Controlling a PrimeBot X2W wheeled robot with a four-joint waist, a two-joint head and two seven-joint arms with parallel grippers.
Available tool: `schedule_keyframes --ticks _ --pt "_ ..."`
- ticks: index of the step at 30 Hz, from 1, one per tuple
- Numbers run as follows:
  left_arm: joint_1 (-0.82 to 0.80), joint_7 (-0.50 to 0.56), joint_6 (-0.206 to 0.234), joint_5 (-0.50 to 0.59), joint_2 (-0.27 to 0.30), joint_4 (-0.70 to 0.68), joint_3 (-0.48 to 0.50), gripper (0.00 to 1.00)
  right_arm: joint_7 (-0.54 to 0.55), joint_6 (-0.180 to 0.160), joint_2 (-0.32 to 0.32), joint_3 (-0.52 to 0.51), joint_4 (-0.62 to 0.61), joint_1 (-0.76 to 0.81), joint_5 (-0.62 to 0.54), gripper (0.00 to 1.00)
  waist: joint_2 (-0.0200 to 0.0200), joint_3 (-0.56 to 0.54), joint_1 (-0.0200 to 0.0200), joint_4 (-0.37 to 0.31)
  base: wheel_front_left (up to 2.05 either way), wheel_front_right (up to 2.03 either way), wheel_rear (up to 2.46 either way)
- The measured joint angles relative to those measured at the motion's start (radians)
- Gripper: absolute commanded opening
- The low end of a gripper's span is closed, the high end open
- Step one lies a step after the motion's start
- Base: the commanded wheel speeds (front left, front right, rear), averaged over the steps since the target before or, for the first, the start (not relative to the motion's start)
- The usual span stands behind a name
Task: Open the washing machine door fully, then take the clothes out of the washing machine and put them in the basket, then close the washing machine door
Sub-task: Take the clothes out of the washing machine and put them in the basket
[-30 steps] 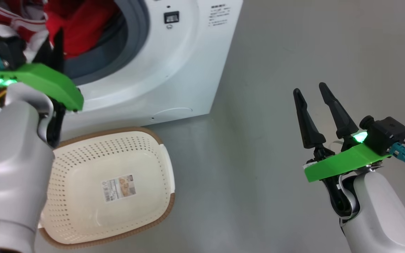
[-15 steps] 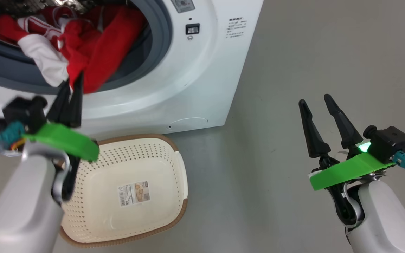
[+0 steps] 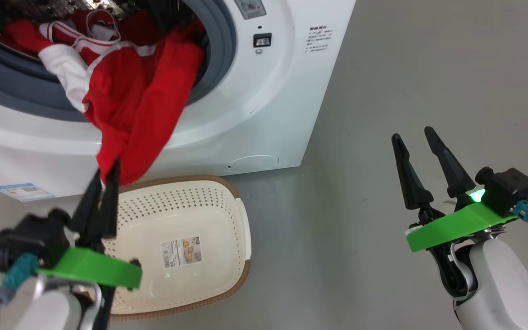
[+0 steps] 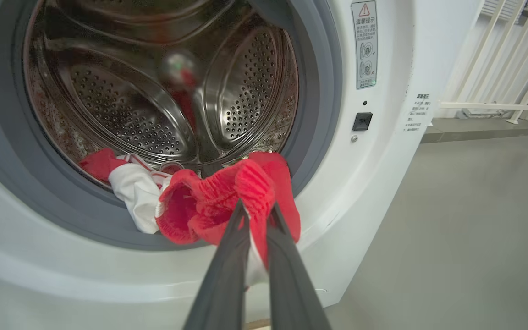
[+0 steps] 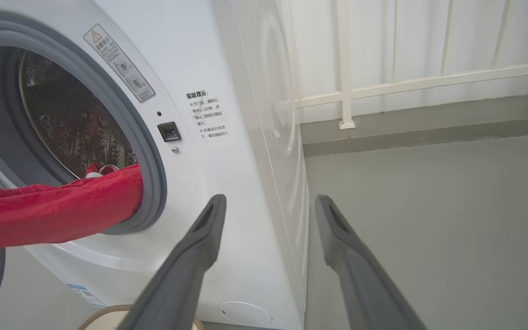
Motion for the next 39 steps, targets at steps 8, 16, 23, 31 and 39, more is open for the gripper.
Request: schedule_keyframes --ticks 8,16,23,31,39 --pt "0.097 0.008 0.036 -0.001 0.001 -0.078 -0.002 0.00 0.000 0.000 -0.005 0.001 0.001 0.007 0.001 1.00 0.0000 0.003 0.0000 -0.001 0.00 0.00 0.00" --pt "0.092 -0.002 0.019 -0.028 -0.025 0.051 -0.020 0.00 0.000 0.000 -0.007 0.014 0.001 0.007 0.007 1.00 0.0000 0.011 0.0000 -0.020 0.00 0.00 0.00" --pt "0.031 -0.030 -0.022 -0.035 -0.061 0.187 -0.026 0.00 0.000 0.000 -0.007 0.017 0.005 0.007 0.008 1.00 0.0000 0.013 0.0000 -0.038 0.00 0.00 0.00" --pt "-0.021 -0.049 -0.053 -0.042 -0.080 0.308 -0.030 1.00 0.000 0.000 -0.001 0.016 0.004 0.007 0.008 1.00 0.0000 0.021 0.0000 -0.050 0.00 0.00 0.00" --pt "-0.033 -0.061 -0.064 -0.042 -0.088 0.351 -0.029 1.00 0.000 0.000 0.000 0.004 0.002 0.007 0.008 1.00 0.0000 0.026 0.0000 -0.050 0.00 0.00 0.00"
